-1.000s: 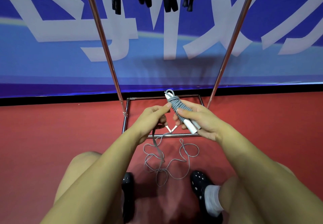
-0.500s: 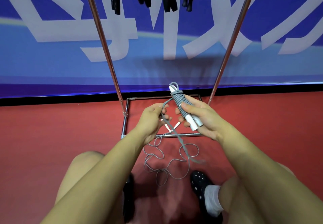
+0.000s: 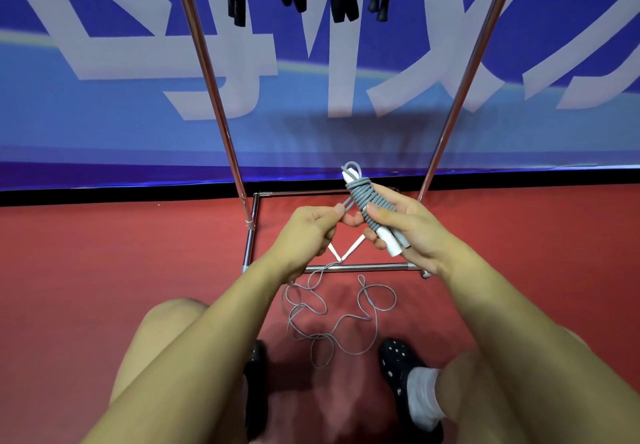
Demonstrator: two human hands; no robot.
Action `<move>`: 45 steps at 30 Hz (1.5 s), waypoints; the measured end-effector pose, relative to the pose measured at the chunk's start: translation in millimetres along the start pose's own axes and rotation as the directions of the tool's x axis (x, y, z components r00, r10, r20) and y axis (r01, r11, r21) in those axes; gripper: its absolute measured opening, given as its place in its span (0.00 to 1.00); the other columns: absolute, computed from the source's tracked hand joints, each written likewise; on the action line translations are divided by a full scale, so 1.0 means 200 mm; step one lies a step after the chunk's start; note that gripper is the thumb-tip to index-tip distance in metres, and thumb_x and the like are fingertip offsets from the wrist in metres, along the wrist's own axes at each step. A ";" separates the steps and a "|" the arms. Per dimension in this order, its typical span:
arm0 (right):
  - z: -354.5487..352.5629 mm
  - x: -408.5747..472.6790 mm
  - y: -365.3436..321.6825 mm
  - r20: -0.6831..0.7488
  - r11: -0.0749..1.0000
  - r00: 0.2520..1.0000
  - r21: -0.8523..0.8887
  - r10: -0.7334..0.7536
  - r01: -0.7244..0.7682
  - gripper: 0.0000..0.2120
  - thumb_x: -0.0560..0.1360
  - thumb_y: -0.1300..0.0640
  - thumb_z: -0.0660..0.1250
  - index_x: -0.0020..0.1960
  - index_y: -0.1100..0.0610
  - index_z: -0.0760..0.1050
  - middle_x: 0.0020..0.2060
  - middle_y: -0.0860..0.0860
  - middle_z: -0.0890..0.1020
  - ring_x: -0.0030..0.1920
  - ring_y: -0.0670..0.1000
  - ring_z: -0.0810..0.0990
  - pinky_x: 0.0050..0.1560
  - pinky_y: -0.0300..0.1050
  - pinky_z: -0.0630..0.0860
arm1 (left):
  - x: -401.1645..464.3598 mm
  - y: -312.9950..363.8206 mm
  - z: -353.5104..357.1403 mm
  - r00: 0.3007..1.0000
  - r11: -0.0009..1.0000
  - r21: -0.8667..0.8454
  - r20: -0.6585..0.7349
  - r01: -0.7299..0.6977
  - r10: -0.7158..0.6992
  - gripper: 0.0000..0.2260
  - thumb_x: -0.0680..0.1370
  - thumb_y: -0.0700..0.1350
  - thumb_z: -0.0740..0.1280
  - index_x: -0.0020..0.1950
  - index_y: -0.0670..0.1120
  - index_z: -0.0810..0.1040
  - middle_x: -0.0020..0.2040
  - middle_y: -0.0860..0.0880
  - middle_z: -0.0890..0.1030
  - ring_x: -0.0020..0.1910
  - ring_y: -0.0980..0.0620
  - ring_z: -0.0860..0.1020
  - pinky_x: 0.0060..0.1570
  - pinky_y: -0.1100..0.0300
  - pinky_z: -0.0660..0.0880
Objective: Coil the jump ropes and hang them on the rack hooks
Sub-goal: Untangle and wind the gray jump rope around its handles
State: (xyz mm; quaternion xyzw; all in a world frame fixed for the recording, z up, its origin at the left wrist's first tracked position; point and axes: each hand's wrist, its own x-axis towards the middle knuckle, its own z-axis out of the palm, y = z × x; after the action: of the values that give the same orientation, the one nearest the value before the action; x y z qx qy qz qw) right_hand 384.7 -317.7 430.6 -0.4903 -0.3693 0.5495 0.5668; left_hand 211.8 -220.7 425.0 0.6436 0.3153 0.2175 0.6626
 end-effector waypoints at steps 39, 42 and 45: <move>0.07 -0.03 0.06 0.103 0.953 0.973 -0.245 0.208 -0.178 0.27 0.75 0.55 0.73 0.73 0.51 0.71 0.64 0.54 0.82 0.63 0.50 0.82 0.59 0.46 0.81 | -0.02 0.00 0.00 0.975 0.989 -0.045 0.181 0.139 -0.129 0.24 0.82 0.61 0.61 0.31 0.49 0.68 0.27 0.50 0.60 0.28 0.53 0.52 0.27 0.60 0.50; 0.10 -0.05 0.05 0.162 0.968 0.961 -0.152 0.223 -0.199 0.21 0.80 0.62 0.69 0.71 0.53 0.72 0.59 0.56 0.84 0.62 0.60 0.83 0.51 0.53 0.84 | -0.03 0.00 0.00 0.975 0.993 -0.019 0.195 0.114 -0.108 0.27 0.80 0.63 0.61 0.33 0.43 0.69 0.26 0.47 0.62 0.25 0.52 0.57 0.26 0.61 0.57; 0.09 -0.05 0.02 0.075 0.969 0.991 -0.231 0.108 -0.088 0.22 0.79 0.63 0.70 0.71 0.52 0.72 0.57 0.59 0.84 0.57 0.59 0.85 0.39 0.47 0.84 | -0.02 0.00 0.00 0.977 0.991 -0.052 0.181 0.125 -0.114 0.35 0.79 0.68 0.59 0.43 0.34 0.77 0.30 0.43 0.73 0.31 0.47 0.73 0.35 0.58 0.70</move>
State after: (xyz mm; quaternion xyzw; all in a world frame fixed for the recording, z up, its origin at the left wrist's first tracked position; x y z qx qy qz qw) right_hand 365.5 -324.7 432.3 -0.5451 -0.4292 0.5519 0.4626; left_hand 210.2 -223.5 425.5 0.6191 0.2862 0.1289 0.7199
